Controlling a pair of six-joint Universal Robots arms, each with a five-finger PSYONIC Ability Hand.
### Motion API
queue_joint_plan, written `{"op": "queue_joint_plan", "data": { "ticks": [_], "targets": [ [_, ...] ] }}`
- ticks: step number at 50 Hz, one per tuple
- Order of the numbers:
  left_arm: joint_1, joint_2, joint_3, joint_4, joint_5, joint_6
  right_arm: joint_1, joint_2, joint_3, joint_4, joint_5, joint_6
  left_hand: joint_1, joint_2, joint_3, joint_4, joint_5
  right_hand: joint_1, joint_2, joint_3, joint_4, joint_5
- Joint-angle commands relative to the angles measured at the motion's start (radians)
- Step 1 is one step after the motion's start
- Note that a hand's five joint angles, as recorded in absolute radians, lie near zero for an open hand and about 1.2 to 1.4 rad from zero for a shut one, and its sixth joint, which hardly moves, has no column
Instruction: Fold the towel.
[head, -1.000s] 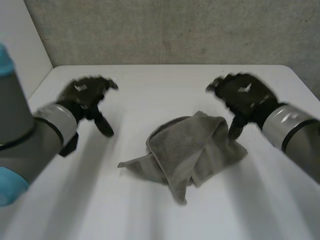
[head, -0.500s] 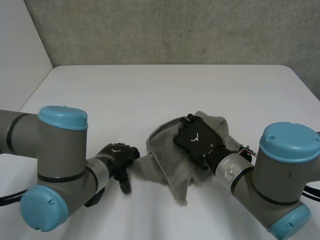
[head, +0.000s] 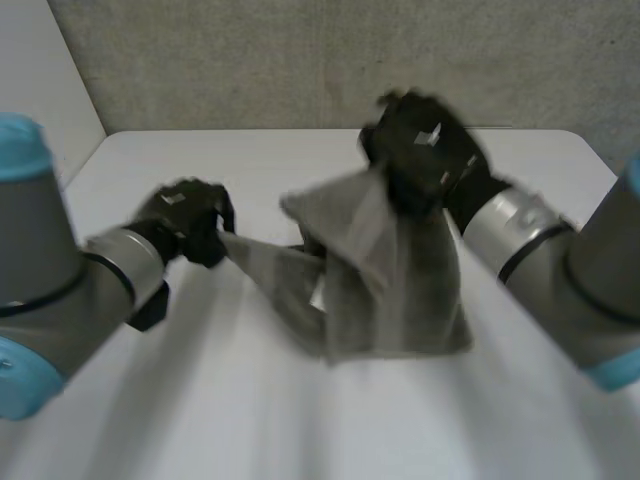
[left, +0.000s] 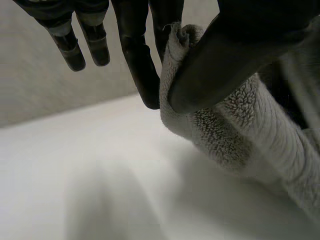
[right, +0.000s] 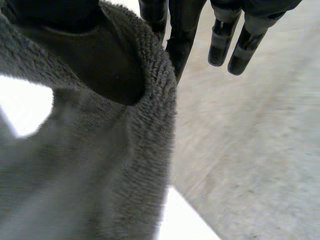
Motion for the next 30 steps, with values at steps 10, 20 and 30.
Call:
{"op": "queue_joint_plan", "data": {
  "ticks": [10, 20, 30],
  "targets": [
    [0.207, 0.186, -0.220, 0.024, 0.139, 0.079, -0.283, 0.223, -0.129, 0.126, 0.102, 0.119, 0.087, 0.112, -0.045, -0.056, 0.068, -1.117, -1.123, -0.033, -0.053, -1.135],
    [0.181, 0.146, -0.308, 0.047, 0.176, 0.082, -0.254, 0.027, 0.014, 0.171, 0.105, -0.012, 0.087, 0.112, -0.045, -0.056, 0.068, -1.117, -1.123, -0.033, -0.053, -1.135],
    [0.179, 0.150, -0.331, 0.047, 0.178, 0.089, -0.146, -0.113, 0.190, 0.189, 0.024, -0.146, 0.087, 0.112, -0.045, -0.056, 0.068, -1.117, -1.123, -0.033, -0.053, -1.135]
  ]
}}
